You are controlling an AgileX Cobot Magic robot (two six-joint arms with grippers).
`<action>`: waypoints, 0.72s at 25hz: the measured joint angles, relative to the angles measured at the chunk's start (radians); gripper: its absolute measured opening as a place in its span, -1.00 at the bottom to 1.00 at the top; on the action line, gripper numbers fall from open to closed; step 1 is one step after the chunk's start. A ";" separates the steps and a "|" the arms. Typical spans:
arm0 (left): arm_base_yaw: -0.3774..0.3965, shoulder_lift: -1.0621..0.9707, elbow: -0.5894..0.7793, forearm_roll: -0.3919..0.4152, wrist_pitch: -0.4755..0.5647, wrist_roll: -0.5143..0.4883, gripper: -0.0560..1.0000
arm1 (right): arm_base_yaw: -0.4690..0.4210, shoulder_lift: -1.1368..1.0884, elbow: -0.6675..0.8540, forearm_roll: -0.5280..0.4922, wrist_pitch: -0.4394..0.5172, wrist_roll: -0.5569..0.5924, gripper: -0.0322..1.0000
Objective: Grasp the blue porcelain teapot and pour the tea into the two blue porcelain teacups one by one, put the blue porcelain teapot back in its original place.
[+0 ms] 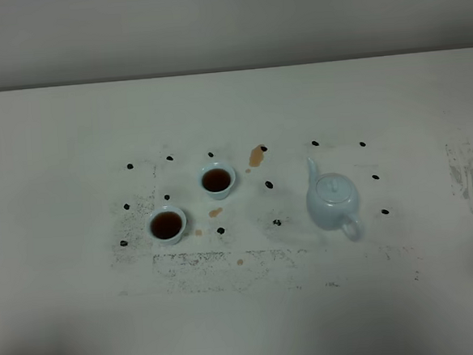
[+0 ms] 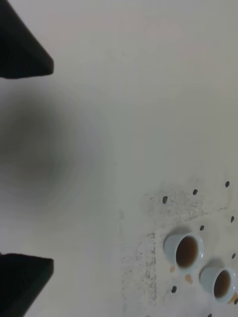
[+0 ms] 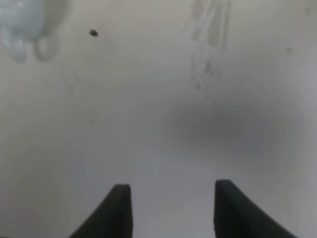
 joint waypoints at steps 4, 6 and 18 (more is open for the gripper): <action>0.000 0.000 0.000 0.000 0.001 0.000 0.48 | -0.036 -0.138 0.035 -0.011 0.074 -0.002 -0.15; 0.000 0.000 0.000 0.000 0.001 0.000 0.48 | -0.039 -0.204 0.044 -0.017 0.117 -0.002 -0.15; 0.000 0.000 0.000 0.000 0.001 0.000 0.48 | -0.039 -0.580 0.122 -0.024 0.207 -0.003 -0.15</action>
